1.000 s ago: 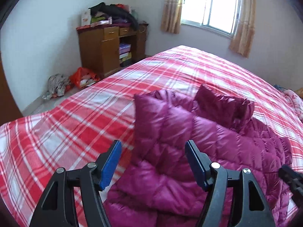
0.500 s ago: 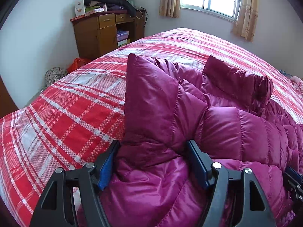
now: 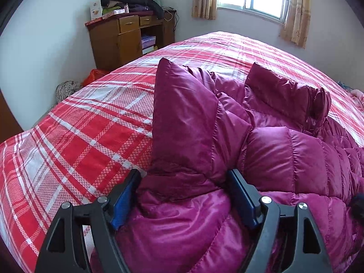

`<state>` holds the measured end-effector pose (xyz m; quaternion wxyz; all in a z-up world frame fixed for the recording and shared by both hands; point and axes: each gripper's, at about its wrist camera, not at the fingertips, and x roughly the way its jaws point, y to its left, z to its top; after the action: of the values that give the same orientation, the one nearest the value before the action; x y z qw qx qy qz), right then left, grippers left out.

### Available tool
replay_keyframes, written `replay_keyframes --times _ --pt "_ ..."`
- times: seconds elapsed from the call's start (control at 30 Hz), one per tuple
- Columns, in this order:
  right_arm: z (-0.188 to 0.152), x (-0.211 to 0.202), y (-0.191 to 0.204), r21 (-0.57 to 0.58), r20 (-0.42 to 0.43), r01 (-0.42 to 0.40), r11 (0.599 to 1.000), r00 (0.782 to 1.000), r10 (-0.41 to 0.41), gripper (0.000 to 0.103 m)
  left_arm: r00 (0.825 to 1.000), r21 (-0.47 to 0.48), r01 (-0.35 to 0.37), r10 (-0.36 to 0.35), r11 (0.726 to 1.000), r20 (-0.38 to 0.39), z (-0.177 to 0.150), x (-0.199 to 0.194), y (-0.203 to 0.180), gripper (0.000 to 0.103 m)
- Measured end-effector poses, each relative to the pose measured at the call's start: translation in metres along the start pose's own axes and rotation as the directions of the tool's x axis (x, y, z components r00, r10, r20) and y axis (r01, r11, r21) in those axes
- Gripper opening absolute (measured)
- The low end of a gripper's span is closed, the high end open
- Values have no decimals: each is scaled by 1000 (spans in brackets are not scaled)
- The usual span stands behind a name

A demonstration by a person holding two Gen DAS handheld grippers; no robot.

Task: Fold large clothes
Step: 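Grasp the jacket collar with the right gripper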

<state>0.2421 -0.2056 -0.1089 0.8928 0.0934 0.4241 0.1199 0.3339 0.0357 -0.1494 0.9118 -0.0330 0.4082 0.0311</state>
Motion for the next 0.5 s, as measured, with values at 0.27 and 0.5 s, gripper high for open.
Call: replay_keyframes --times 0.27,0.5 --pt "121 19 -35 280 -8 -53 958 998 58 76 984 8 60 -60 998 166 6 -46 -4 79" --pt "173 98 -58 497 -135 4 868 988 73 76 982 -51 112 -103 992 158 2 -37 7 79"
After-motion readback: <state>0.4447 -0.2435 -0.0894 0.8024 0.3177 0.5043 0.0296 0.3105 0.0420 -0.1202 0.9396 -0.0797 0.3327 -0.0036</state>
